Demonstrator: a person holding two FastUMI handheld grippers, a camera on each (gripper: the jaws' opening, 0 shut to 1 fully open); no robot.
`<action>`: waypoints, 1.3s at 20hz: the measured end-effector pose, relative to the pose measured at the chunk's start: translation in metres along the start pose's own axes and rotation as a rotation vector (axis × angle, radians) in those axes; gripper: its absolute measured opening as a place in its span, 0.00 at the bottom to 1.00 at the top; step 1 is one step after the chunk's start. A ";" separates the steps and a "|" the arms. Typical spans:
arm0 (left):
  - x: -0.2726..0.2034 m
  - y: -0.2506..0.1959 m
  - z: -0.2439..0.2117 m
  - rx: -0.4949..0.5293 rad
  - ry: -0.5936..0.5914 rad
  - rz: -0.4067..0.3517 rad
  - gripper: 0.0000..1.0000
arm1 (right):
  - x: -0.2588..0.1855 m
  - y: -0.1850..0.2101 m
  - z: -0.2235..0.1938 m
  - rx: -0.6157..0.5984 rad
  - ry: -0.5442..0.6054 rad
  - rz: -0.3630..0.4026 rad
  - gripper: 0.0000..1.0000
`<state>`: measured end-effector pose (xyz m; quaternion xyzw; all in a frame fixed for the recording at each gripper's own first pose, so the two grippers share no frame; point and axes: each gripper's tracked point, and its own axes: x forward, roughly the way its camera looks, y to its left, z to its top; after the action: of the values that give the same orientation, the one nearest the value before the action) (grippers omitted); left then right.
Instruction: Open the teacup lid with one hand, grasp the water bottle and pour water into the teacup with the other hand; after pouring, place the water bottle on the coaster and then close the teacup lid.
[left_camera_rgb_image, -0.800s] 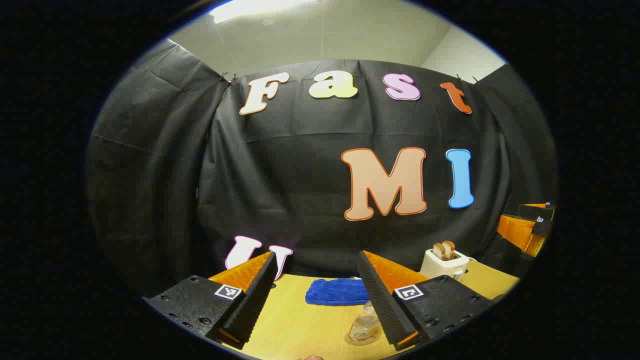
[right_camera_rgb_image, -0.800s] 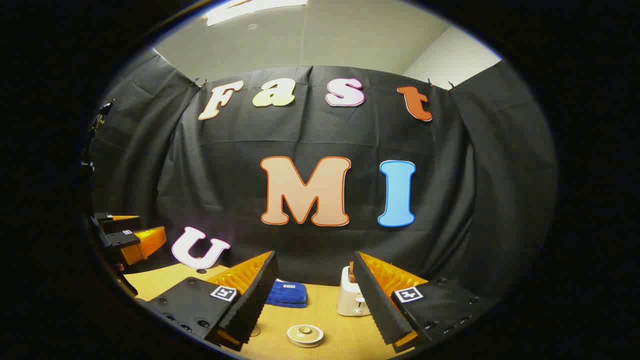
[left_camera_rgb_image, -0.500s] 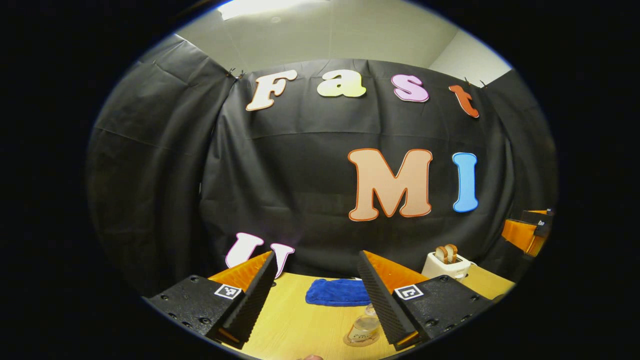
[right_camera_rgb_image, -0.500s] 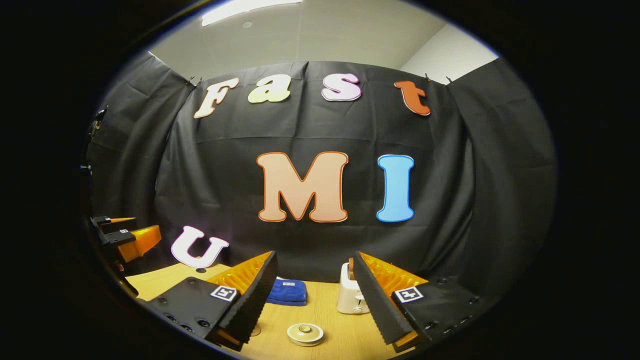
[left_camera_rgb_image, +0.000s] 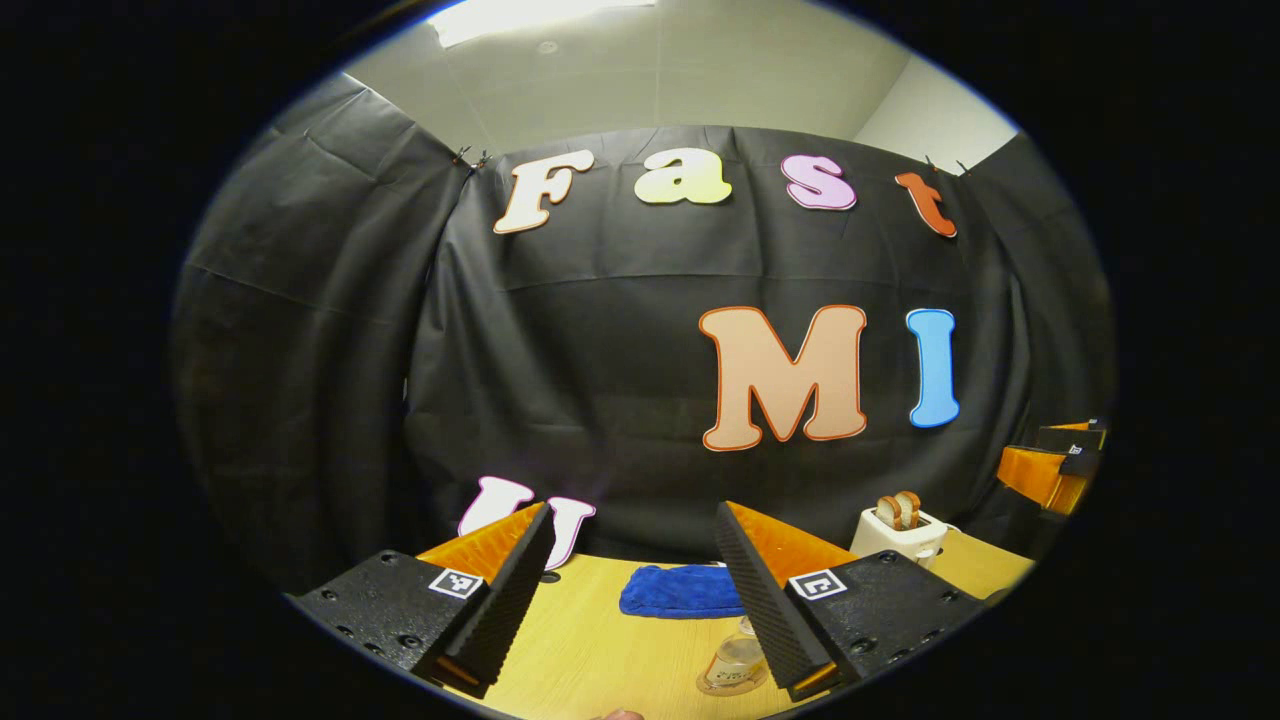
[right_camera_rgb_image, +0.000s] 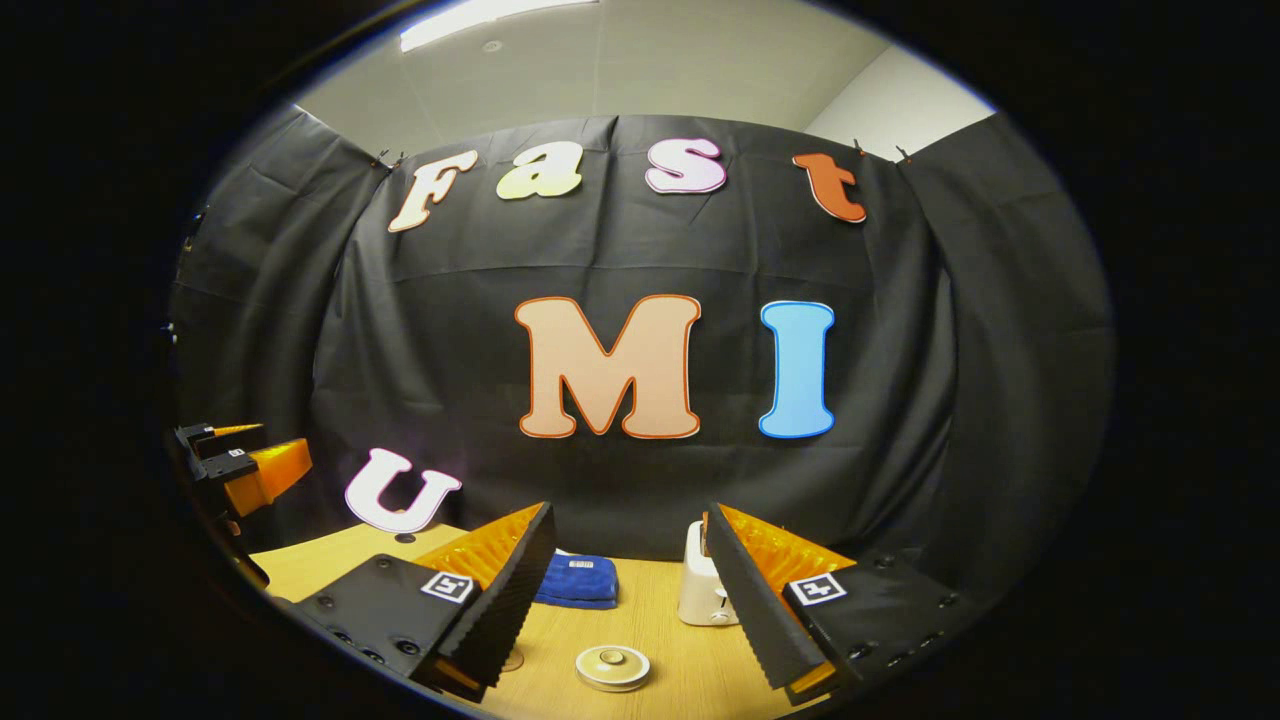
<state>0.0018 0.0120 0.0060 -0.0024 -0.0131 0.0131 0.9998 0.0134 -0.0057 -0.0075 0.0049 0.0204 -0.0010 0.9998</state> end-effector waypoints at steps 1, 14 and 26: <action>0.000 0.000 0.001 0.002 0.000 0.000 0.95 | 0.002 0.000 -0.001 0.000 0.004 0.001 0.92; -0.019 0.019 0.012 0.024 -0.028 0.048 0.95 | 0.035 0.008 -0.068 -0.054 0.139 0.082 0.92; -0.043 0.034 0.013 0.056 -0.018 0.092 0.94 | 0.057 0.005 -0.194 -0.050 0.434 0.117 0.94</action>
<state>-0.0421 0.0452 0.0179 0.0249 -0.0214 0.0595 0.9977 0.0629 0.0014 -0.2038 -0.0187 0.2348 0.0587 0.9701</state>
